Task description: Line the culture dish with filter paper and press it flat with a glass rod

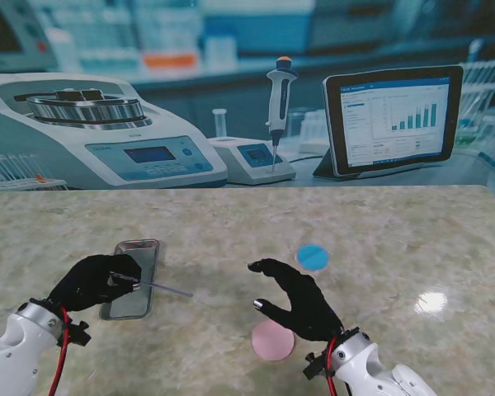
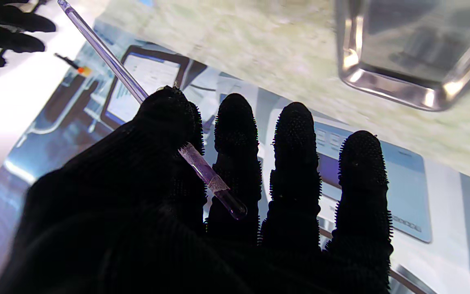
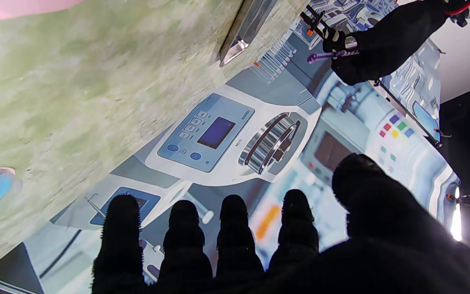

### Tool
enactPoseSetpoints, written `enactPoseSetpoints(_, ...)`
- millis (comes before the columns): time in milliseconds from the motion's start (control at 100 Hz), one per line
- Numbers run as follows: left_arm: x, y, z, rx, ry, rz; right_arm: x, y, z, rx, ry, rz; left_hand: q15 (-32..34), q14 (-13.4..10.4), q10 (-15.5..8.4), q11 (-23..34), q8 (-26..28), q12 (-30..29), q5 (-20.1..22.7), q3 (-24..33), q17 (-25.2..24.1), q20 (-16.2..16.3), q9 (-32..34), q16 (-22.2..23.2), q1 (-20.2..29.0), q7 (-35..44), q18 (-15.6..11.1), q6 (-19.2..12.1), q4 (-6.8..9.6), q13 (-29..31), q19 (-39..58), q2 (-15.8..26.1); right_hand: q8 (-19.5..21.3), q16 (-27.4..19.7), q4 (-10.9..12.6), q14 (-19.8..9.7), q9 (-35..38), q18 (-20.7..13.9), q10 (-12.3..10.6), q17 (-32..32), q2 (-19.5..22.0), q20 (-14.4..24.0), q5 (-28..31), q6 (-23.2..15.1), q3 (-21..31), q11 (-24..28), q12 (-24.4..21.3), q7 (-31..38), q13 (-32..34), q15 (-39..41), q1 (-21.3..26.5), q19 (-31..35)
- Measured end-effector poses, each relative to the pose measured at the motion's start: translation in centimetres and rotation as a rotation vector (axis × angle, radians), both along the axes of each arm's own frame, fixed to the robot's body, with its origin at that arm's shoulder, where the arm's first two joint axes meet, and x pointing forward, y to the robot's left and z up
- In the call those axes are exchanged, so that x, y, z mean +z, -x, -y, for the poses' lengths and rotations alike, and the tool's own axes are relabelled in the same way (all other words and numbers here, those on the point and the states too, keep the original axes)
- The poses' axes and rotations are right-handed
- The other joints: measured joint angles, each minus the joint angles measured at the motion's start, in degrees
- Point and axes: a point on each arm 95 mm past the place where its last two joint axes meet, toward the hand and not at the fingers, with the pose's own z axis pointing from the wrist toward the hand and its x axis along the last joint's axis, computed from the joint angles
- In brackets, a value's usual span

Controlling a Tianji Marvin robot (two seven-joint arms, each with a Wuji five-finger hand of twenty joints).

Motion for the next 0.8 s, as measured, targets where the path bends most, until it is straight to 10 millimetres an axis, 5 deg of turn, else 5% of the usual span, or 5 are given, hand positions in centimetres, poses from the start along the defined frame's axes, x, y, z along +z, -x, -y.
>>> enactPoseSetpoints(800, 1.1, 2.0, 6.3, -0.169, 0.125, 0.019, 2.7, -0.2, -0.1, 0.148, 0.075, 0.105, 0.0, 0.2, 0.0, 0.0, 0.1, 0.1, 0.0, 0.0, -0.1, 0.1, 0.0, 0.1, 0.0, 0.0, 0.4, 0.0, -0.01, 0.0, 0.0, 0.0, -1.3, 2.1, 0.0, 1.7, 5.3, 0.5, 0.0, 3.9, -1.4, 1.4, 4.3, -4.4, 1.7, 2.9, 1.6, 4.8, 5.1, 3.8, 0.0, 5.7)
